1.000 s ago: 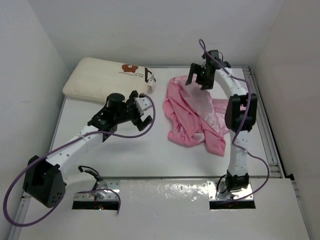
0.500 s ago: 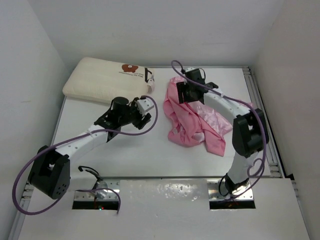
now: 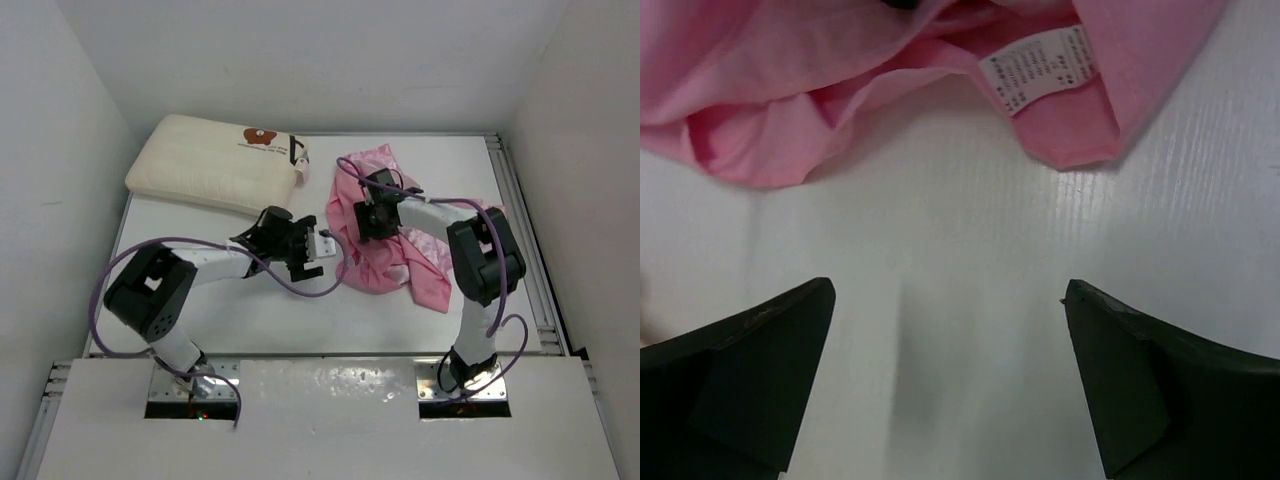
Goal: Put the pillow into the pillowcase
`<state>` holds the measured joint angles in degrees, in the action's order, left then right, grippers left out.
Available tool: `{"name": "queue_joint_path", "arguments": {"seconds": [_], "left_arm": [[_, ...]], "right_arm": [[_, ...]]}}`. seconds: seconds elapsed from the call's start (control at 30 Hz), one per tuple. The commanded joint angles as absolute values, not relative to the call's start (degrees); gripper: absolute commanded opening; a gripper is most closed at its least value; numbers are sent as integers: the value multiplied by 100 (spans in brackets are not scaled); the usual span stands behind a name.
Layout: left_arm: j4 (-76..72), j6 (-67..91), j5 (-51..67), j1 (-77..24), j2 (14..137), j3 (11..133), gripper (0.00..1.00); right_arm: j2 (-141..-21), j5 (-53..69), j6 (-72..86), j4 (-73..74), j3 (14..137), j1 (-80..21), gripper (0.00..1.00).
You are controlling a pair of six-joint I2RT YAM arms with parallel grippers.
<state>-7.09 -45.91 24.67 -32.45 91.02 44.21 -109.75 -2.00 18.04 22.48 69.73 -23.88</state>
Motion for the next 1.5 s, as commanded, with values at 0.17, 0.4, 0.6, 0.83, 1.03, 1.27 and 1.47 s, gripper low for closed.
{"name": "queue_joint_path", "arguments": {"seconds": [0.17,0.4,0.6,0.83,1.03,1.27,1.47], "left_arm": [[-1011,-6890,3400,-3410,10044,4992,100],[-703,-7190,3779,-3629,10590,5598,100],[-599,-7522,3771,-3753,10810,5818,100],[-159,-7989,3665,-3867,10925,5941,63],[-26,-8192,3657,-3929,10881,5924,22],[-9,-8297,3402,-3964,10732,5810,14],[255,-8288,3279,-3981,10442,5783,33]], "right_arm": [[-9941,-123,1530,1969,6707,-2549,53],[-9773,316,1889,1943,6232,-2645,52],[-9957,720,2197,1731,6038,-2646,52],[-9985,739,2469,1644,5924,-2514,0],[-9091,413,2382,1801,6257,-2259,0],[-7842,194,2408,1793,6214,-2048,0],[-7086,246,2619,1618,6196,-1609,0]]}}
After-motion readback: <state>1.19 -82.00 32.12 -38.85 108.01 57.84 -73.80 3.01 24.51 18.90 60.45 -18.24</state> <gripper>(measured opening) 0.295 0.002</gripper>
